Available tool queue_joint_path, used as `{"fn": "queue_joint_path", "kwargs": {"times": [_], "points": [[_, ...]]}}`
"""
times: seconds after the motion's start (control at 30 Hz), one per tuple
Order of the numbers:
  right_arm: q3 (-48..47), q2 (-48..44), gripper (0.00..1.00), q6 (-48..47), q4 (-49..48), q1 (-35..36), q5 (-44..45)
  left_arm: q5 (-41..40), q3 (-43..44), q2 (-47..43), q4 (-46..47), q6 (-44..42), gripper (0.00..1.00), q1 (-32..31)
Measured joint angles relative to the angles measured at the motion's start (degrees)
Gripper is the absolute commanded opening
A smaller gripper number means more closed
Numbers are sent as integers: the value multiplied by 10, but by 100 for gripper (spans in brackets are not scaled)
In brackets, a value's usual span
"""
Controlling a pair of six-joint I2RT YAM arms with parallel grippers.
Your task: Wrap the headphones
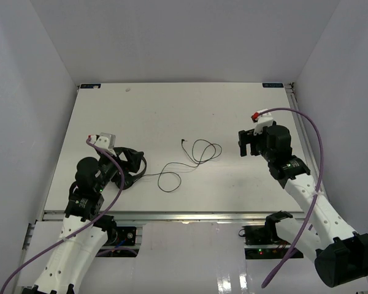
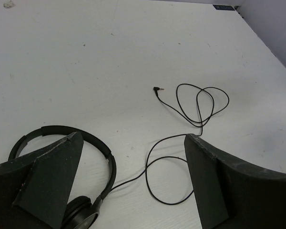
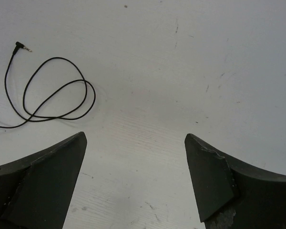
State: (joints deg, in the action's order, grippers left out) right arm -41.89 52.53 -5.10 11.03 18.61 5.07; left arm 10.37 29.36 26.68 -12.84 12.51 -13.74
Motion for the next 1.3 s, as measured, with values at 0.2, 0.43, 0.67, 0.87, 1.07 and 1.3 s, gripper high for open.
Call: {"fn": "queue_joint_path", "kwargs": {"times": [0.2, 0.43, 0.67, 0.87, 1.07, 1.3], "points": [[-15, 30, 90, -99, 32, -5, -188, -3, 0, 0, 0, 0, 98, 0], [-117, 201, 100, -312, 140, 38, -478, -13, 0, -2, -1, -1, 98, 0], [-366, 455, 97, -309, 152, 199, -442, -53, 0, -26, -3, -4, 98, 0], [-626, 690, 98, -188, 102, 305, -340, -119, 0, -73, -5, -5, 98, 0], [-720, 821, 94, -70, 63, 379, -228, -156, 0, -89, -5, -5, 98, 0], [-762, 895, 85, -17, 26, 397, -118, -158, 0, -88, -5, -7, 98, 0]]}}
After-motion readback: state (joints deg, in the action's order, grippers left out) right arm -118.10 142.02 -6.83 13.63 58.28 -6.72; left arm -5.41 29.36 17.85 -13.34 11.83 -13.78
